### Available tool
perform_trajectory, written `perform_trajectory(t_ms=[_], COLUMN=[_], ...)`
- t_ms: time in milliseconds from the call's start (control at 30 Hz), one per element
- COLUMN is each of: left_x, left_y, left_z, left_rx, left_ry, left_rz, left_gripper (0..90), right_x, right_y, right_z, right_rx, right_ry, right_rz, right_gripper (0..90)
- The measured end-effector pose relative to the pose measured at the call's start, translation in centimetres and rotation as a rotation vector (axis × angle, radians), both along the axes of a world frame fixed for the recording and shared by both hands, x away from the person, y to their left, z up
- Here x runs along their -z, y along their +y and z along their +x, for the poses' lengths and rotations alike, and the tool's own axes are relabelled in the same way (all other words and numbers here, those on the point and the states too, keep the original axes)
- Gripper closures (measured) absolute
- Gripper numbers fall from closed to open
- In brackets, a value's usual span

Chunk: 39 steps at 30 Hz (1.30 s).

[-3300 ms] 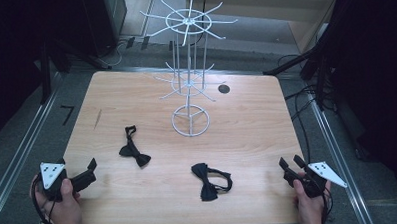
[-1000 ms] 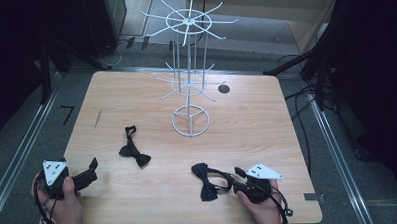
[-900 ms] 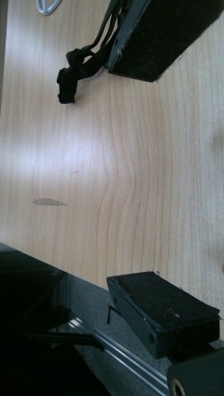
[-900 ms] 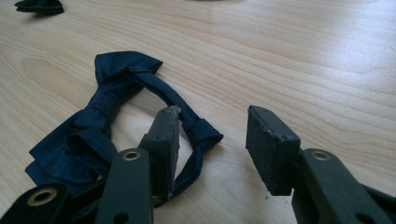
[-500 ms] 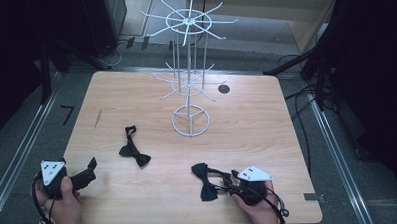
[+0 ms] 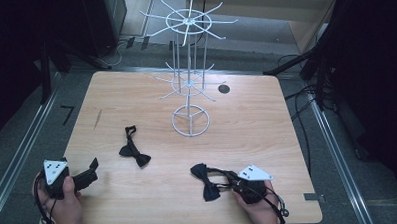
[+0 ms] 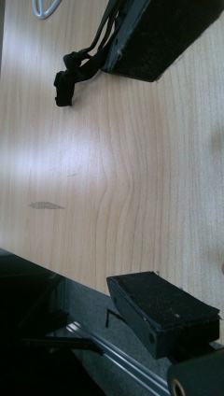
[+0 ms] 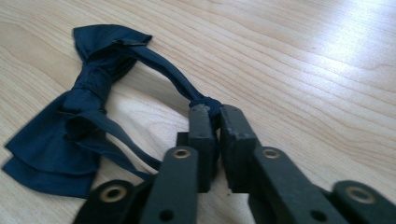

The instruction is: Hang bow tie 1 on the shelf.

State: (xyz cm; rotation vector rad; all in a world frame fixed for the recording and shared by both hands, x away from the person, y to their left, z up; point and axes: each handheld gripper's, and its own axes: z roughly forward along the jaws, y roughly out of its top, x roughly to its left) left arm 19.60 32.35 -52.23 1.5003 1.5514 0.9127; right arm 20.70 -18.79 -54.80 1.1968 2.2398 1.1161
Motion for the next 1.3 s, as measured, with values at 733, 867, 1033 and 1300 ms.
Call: perform_trajectory(t_ms=[733, 867, 1033, 1300], left_x=[0.0, 0.0, 0.0, 0.0], left_y=[0.2, 0.2, 0.2, 0.1], left_z=[0.0, -0.1, -0.1, 0.0], left_rx=[0.012, 0.012, 0.014, 0.015], left_ry=[0.000, 0.000, 0.000, 0.004], left_rz=[-0.024, -0.023, -0.022, -0.017], left_gripper=[2.5, 2.5, 2.5, 2.5], right_x=[-3.3, -4.1, -5.0, -6.2], right_y=[0.8, 0.8, 0.6, 0.5], right_z=[-1.3, -1.4, -1.2, -0.3], right_rx=[0.033, 0.052, 0.062, 0.069], right_ry=[-0.229, -0.263, -0.298, -0.322], right_rz=[0.032, 0.041, 0.049, 0.082], right_gripper=[89.1, 89.1, 89.1, 89.0])
